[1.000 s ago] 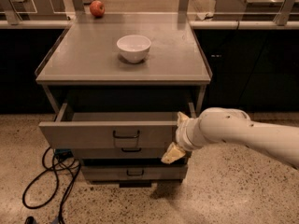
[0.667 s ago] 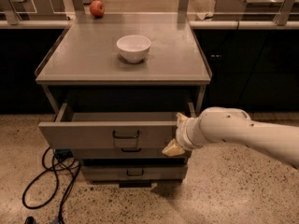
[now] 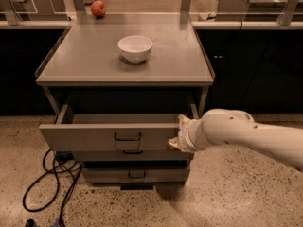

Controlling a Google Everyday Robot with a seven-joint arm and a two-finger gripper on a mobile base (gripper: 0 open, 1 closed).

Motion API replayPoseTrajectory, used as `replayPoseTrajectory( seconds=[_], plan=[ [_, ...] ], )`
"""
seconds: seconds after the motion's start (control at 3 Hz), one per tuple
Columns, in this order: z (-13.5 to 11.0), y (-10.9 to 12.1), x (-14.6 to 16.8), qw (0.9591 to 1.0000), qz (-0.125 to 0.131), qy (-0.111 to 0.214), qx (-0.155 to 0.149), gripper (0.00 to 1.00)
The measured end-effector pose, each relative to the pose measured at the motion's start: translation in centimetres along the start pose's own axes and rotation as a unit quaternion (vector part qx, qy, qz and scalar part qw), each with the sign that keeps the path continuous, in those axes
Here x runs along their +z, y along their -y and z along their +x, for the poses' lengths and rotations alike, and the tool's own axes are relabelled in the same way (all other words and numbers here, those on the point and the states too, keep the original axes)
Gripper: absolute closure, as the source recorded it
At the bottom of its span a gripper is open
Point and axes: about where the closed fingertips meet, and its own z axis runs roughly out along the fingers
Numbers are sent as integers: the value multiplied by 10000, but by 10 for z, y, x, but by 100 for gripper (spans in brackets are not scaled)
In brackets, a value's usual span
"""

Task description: Open top drawer

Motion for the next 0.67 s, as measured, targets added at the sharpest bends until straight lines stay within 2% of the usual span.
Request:
replayPoseTrajectory(
  seconds=[0.33, 0.67],
  plan=[
    [-4, 2, -6, 10000, 0, 0, 0, 100],
    [-7, 4, -12, 10000, 0, 0, 0, 100]
  ],
)
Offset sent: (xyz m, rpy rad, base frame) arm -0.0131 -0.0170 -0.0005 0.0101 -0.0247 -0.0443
